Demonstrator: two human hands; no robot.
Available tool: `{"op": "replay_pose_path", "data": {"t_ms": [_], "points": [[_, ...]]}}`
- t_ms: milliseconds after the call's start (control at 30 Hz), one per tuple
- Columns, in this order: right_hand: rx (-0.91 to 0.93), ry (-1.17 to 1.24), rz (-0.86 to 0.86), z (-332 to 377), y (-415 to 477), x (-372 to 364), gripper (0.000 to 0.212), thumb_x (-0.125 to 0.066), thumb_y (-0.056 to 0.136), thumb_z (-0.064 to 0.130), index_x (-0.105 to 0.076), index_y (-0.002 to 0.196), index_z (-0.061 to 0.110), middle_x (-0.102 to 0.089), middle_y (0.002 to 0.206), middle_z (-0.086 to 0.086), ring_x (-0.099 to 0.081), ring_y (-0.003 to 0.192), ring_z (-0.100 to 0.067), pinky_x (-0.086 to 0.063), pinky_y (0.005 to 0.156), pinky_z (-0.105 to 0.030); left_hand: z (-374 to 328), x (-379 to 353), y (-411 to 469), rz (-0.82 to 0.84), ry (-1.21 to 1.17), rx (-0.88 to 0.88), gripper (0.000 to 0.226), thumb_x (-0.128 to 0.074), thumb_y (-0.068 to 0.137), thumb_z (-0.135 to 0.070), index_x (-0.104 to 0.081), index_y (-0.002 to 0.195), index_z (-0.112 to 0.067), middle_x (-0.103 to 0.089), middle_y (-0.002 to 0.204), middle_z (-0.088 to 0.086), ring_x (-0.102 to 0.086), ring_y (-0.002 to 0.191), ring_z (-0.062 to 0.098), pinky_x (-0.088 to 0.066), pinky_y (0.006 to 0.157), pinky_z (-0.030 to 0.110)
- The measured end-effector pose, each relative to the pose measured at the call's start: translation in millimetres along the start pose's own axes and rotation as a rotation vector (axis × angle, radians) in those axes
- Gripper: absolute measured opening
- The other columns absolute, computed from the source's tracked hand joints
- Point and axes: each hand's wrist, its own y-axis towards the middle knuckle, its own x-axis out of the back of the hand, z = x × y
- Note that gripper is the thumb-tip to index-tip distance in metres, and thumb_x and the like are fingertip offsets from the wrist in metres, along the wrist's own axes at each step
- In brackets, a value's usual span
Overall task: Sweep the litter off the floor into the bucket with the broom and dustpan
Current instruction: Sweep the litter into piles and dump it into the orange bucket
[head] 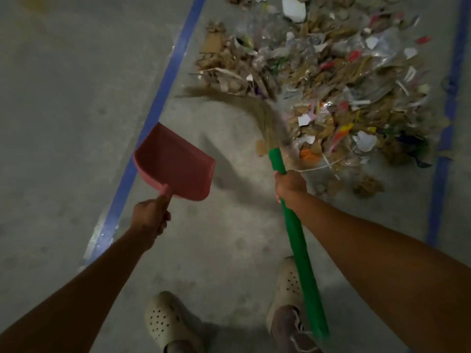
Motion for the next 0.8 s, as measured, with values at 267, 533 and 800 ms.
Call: {"op": "replay_pose_path", "data": {"t_ms": [267,533,800], "points": [[-0.022,0.328,-0.228,-34,43,114,0.062,-0.043,0.076,0.075,-0.066,0.083,0.018,-0.072,0.082,-0.014,-0.071,0.072,-0.037,-0.061,0.067,-0.053,-44,-84,-33,0.023,0.029,-0.013,0.052,-0.064,0.094,-0.050,-0.061,0.074,-0.002,-0.057,0.063,0.014,-0.036,0.035,0.014,-0.023,0.034,0.017],[0.220,0.167,-0.063,-98,-57,188,0.034,-0.054,0.095,0.050,-0.065,0.084,0.019,-0.066,0.068,-0.006,-0.067,0.063,-0.029,-0.057,0.059,-0.043,-61,-124,-101,0.012,0.052,0.045,0.050,-0.064,0.094,-0.048,-0.058,0.069,-0.005,-0.057,0.064,0.015,-0.037,0.036,0.016,-0.024,0.033,0.017],[0.053,-0.215,0.351,-214,-105,199,0.028,-0.057,0.097,0.046,-0.070,0.105,0.022,-0.072,0.086,-0.002,-0.070,0.076,-0.022,-0.055,0.065,-0.031,-3,-140,-166,0.085,0.207,0.207,0.059,-0.067,0.087,-0.061,-0.063,0.075,-0.004,-0.060,0.063,0.012,-0.040,0.043,0.015,-0.031,0.040,0.022]]}}
